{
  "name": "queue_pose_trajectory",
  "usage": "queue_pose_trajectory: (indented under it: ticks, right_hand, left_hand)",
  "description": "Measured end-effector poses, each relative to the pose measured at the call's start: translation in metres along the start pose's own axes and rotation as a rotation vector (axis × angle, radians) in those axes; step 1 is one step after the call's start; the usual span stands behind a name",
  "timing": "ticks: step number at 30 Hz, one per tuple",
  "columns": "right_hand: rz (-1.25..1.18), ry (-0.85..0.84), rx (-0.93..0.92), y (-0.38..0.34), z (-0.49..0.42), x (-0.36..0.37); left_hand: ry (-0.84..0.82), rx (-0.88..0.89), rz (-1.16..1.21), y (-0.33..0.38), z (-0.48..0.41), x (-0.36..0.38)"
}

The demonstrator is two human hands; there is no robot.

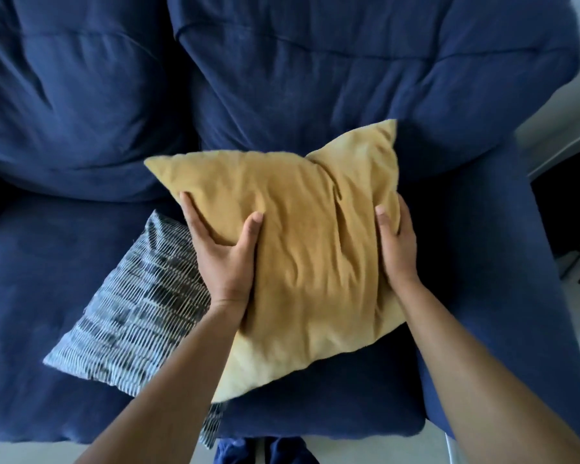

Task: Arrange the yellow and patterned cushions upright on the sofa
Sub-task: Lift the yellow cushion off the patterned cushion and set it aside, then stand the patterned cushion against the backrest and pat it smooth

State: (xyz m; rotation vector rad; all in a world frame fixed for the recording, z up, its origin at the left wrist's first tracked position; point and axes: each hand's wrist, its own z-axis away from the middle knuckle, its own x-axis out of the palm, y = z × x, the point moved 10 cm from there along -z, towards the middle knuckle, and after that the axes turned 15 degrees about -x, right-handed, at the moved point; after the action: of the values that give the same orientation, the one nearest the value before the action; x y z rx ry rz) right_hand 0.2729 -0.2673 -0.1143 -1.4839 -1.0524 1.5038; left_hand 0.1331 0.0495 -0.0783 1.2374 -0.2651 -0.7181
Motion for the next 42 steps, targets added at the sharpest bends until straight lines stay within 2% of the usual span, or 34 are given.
queue_pose_trajectory:
  ticks: [5,8,10,14,18,21,24,26,27,30,34,37,42]
  right_hand:
    - [-0.028,0.396,-0.27,-0.045,-0.004,-0.08]
    - [0.01,0.47,-0.327,-0.048,-0.017,-0.097]
    - [0.048,0.423,-0.279,-0.035,-0.025,-0.094]
    - [0.209,0.18,-0.027,0.029,-0.027,-0.067]
    - [0.262,0.145,0.052,0.055,-0.024,-0.062]
    - [0.287,0.231,-0.021,0.034,-0.024,-0.065]
    - [0.453,0.479,-0.12,-0.008,-0.01,-0.08]
    - [0.476,0.587,-0.32,-0.048,0.003,-0.075]
    - [0.475,0.588,-0.448,-0.067,0.01,-0.063]
    - [0.334,0.381,-0.704,-0.102,0.023,0.0]
    - [0.236,-0.003,-0.675,-0.11,0.049,0.102]
    - [0.239,-0.252,-0.469,-0.082,0.07,0.164]
    - [0.421,-0.462,-0.024,-0.012,0.105,0.222]
  left_hand:
    - [-0.119,0.327,0.014,0.079,-0.003,0.051]
    - [-0.151,0.386,-0.055,0.103,-0.021,0.083]
    - [-0.182,0.359,-0.142,0.098,-0.034,0.103]
    - [-0.268,0.137,-0.267,0.043,-0.052,0.12]
    - [-0.256,0.074,-0.288,0.018,-0.05,0.115]
    - [-0.231,0.059,-0.277,0.018,-0.048,0.109]
    - [-0.209,0.087,-0.288,0.022,-0.045,0.096]
    - [-0.188,0.105,-0.283,0.023,-0.045,0.08]
    - [-0.18,0.106,-0.275,0.022,-0.046,0.071]
    - [-0.113,0.09,-0.329,0.015,-0.049,0.037]
    - [-0.026,0.037,-0.44,-0.004,-0.059,-0.013]
    - [-0.008,-0.042,-0.579,-0.03,-0.076,-0.055]
    - [0.06,-0.216,-0.781,-0.081,-0.11,-0.14]
